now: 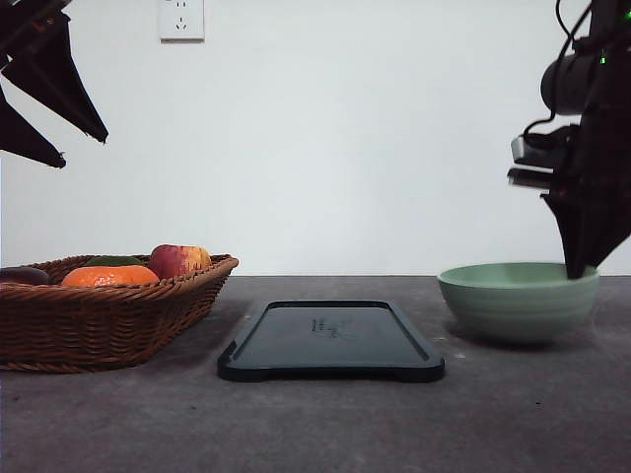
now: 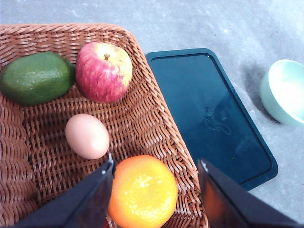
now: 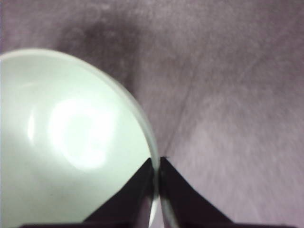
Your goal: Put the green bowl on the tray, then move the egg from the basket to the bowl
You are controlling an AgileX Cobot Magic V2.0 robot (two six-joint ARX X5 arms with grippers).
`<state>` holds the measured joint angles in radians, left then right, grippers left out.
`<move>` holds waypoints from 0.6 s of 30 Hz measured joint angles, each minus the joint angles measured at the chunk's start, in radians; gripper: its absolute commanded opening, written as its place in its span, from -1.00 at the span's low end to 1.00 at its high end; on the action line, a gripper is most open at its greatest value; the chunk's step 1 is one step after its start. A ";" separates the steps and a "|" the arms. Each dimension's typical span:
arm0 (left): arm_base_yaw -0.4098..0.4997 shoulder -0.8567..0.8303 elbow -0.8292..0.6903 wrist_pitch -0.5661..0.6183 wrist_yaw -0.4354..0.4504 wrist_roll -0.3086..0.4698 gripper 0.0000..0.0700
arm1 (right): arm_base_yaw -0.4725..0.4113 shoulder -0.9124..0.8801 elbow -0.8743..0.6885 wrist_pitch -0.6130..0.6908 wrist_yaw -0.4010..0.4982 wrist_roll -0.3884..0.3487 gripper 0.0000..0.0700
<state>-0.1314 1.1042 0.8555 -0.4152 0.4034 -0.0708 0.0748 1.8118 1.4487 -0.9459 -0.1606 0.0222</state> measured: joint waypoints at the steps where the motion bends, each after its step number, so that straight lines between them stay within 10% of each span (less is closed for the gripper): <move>1: 0.000 0.000 0.000 0.000 0.000 0.000 0.00 | 0.003 0.000 0.029 -0.035 -0.006 0.000 -1.00; 18: 0.000 0.000 0.000 0.000 0.000 0.000 0.00 | 0.277 0.054 0.308 -0.075 -0.071 0.044 -1.00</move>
<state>-0.1314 1.1042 0.8555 -0.4150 0.4034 -0.0711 0.3517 1.8658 1.7570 -1.0209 -0.2313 0.0665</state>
